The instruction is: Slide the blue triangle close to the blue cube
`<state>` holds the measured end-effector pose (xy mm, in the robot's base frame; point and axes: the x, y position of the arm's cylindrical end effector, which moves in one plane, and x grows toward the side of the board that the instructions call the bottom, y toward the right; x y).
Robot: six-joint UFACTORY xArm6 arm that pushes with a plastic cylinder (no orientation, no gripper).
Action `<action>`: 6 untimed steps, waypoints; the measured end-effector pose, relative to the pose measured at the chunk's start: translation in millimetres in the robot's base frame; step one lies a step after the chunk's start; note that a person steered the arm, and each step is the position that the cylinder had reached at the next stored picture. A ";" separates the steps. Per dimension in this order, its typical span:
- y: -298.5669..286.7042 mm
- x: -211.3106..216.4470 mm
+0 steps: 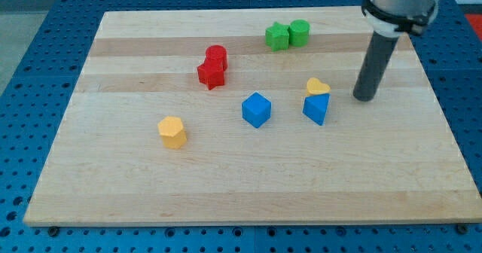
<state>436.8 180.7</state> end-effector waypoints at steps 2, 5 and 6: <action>-24.7 16.5; -92.3 16.4; -91.6 17.0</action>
